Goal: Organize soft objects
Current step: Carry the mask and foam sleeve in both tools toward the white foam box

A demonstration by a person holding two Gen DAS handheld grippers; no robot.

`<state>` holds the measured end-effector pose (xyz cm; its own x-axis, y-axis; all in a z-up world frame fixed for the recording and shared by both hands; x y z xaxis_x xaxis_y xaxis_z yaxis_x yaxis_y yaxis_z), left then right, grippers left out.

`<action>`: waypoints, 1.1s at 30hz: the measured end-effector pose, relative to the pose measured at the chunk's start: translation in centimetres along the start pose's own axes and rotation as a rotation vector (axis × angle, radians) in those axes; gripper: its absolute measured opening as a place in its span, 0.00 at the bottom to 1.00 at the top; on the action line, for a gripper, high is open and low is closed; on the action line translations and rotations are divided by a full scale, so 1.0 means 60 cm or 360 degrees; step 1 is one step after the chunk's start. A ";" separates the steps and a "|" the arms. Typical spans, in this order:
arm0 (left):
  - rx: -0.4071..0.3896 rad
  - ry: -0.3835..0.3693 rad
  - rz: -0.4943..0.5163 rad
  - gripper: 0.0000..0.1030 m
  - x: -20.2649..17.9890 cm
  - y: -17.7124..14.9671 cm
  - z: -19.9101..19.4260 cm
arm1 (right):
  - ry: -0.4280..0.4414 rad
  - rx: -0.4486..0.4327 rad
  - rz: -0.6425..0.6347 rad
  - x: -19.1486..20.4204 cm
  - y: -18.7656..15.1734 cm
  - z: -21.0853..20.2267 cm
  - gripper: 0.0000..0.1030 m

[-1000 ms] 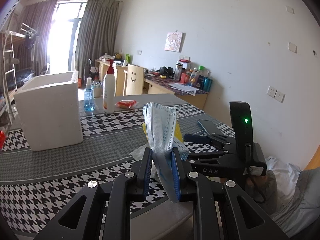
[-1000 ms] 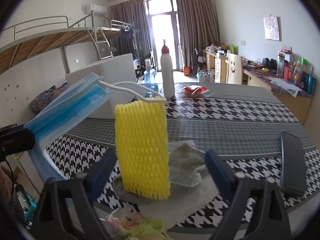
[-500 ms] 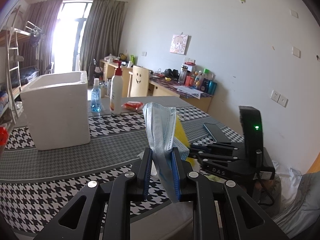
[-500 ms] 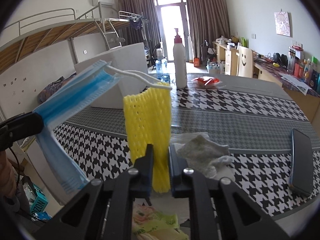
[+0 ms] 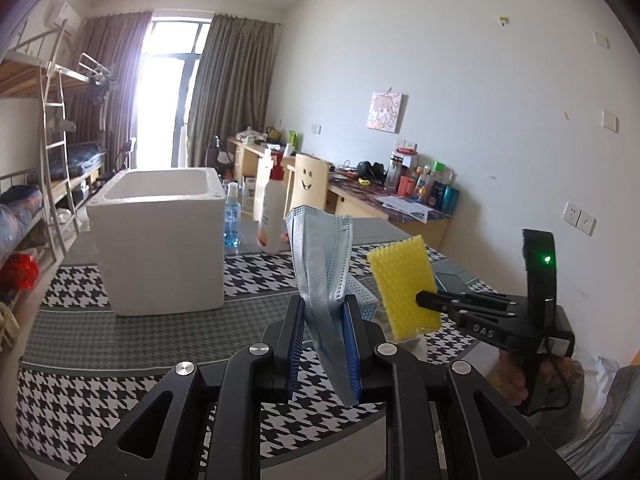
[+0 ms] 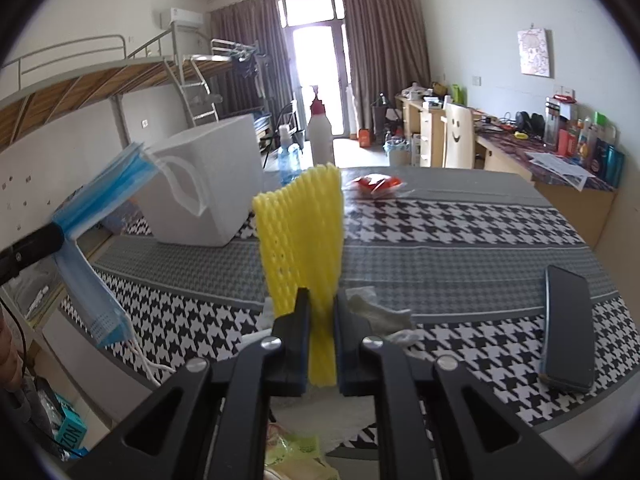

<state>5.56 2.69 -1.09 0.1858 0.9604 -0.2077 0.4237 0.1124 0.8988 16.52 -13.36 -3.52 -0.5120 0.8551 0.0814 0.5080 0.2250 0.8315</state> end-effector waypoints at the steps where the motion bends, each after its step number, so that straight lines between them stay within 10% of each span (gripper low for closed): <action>1: -0.0001 0.0007 -0.0001 0.20 0.001 0.001 0.001 | -0.0004 -0.0008 0.0001 0.000 0.002 -0.003 0.13; 33: -0.0073 0.0246 0.0042 0.20 0.031 0.051 0.019 | 0.0038 -0.0131 -0.0069 0.041 0.054 -0.028 0.13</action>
<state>8.21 4.50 0.81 0.0563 0.9906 -0.1250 0.3791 0.0946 0.9205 15.74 -11.28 0.30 -0.5491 0.8338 0.0564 0.4267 0.2216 0.8768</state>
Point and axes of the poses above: each gripper's, at about its wrist camera, not at the fingertips, and z roughly the way its jaws point, x to its left, y to its top, the point moved 1 cm from there along z, roughly the way its jaws point, and after that the axes turned 3 degrees about -y, right-handed, at the moved point
